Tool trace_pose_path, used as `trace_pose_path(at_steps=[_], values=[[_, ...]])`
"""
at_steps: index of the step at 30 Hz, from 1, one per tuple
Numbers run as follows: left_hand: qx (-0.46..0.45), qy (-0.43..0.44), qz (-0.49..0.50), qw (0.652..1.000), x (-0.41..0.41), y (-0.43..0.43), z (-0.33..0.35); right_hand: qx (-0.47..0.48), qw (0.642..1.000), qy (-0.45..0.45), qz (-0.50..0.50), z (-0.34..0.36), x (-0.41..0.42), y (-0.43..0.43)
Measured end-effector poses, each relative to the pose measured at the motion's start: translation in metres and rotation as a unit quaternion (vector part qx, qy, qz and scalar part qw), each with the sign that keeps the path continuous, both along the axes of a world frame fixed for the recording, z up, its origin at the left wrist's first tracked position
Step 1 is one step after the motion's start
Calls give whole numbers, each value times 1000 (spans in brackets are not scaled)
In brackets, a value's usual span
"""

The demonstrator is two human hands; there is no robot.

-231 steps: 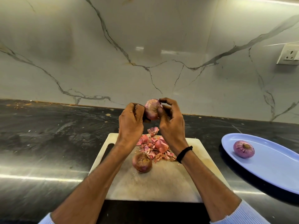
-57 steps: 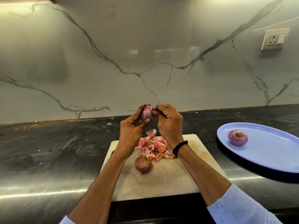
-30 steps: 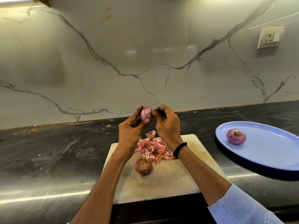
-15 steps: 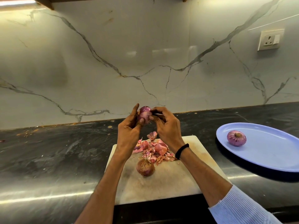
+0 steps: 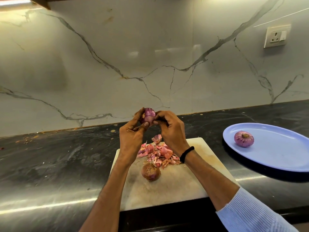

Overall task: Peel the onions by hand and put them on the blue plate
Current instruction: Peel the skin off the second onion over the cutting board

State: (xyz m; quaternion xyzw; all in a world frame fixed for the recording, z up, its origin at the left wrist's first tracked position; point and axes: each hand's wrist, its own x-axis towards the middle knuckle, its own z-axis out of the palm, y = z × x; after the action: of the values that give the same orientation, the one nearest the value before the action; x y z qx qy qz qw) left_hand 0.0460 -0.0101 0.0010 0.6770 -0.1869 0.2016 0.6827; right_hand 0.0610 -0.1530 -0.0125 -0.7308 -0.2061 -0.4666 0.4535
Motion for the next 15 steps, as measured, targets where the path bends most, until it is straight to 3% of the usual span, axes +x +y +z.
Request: trace_pose_path(at_steps=[5,15], values=[[-47,23,-10,999,1,-2,0,41,997,35,45,5,-2,-2],[-19,7,7,1000,3,-1,-2,4,1000,-11,-3,1,2,-3]])
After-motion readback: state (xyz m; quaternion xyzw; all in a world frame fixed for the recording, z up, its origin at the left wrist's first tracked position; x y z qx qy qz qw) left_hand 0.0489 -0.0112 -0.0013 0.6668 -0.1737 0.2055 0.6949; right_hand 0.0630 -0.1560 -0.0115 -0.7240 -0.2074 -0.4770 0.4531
